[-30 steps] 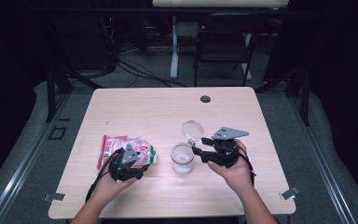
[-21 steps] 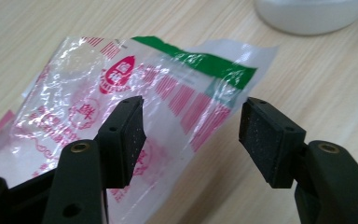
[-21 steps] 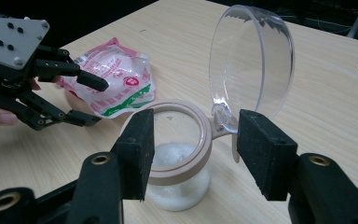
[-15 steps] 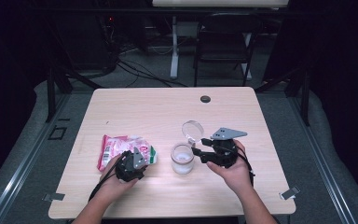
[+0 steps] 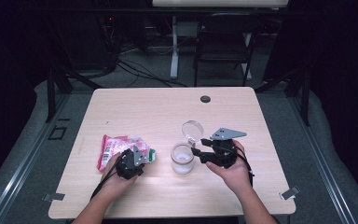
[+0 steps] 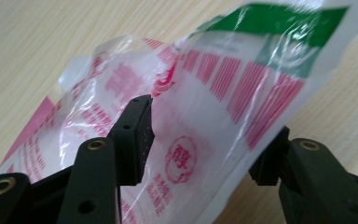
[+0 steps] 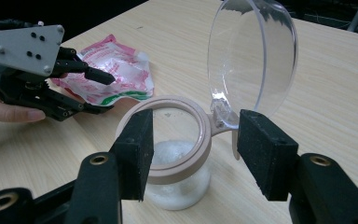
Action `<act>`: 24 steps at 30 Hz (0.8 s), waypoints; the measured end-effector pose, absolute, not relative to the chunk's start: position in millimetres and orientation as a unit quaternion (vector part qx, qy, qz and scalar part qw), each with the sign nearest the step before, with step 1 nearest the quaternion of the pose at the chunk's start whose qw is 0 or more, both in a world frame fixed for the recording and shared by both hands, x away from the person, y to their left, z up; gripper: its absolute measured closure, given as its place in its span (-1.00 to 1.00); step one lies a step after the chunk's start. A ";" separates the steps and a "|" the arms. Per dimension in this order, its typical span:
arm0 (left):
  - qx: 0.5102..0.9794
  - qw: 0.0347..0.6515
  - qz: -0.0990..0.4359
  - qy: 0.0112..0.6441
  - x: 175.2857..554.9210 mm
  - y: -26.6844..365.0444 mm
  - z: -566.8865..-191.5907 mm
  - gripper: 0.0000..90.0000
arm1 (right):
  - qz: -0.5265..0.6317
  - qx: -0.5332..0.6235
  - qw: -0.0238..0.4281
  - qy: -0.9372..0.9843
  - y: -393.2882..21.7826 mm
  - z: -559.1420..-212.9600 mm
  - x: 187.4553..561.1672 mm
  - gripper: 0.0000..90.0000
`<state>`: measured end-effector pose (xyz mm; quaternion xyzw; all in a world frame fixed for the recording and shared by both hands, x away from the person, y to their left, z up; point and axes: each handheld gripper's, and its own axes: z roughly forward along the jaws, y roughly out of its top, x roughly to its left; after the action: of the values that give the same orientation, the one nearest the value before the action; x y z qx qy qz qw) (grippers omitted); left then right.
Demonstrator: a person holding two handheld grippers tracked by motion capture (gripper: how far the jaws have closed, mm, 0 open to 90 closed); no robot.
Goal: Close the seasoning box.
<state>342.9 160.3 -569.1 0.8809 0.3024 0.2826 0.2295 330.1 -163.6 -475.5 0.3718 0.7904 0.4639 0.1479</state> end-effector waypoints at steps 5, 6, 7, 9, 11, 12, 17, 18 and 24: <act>0.873 0.246 0.260 0.332 349.0 169.6 -567.8 0.28 | 0.464 0.373 0.147 0.790 -162.9 -476.6 330.2 0.02; 0.871 0.249 0.257 0.336 350.2 171.3 -567.7 0.31 | 0.463 0.372 0.146 0.791 -162.9 -476.7 330.3 0.02; 0.870 0.251 0.252 0.341 351.2 173.2 -567.0 0.35 | 0.464 0.374 0.146 0.790 -162.6 -477.1 330.3 0.02; 0.865 0.261 0.246 0.351 353.0 176.5 -567.0 0.43 | 0.463 0.373 0.146 0.790 -162.6 -477.3 330.3 0.02; 0.864 0.264 0.235 0.360 354.7 179.7 -565.5 0.52 | 0.463 0.373 0.146 0.790 -162.6 -477.3 330.3 0.02; 0.862 0.268 0.229 0.364 355.5 181.1 -565.1 0.56 | 0.464 0.373 0.146 0.790 -162.6 -477.3 330.4 0.02; 0.853 0.284 0.223 0.377 356.8 186.7 -562.5 0.76 | 0.462 0.374 0.146 0.791 -162.9 -477.7 330.7 0.02; 0.853 0.285 0.219 0.378 356.9 188.1 -561.0 0.80 | 0.463 0.375 0.146 0.790 -162.7 -478.1 330.8 0.02; 0.842 0.300 0.217 0.391 357.4 193.8 -557.1 0.89 | 0.462 0.375 0.145 0.791 -162.2 -479.0 331.1 0.02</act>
<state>357.4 193.8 -557.1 0.8422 0.3913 0.2175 0.3005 331.1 -162.2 -479.0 0.3754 0.7905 0.4616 0.1454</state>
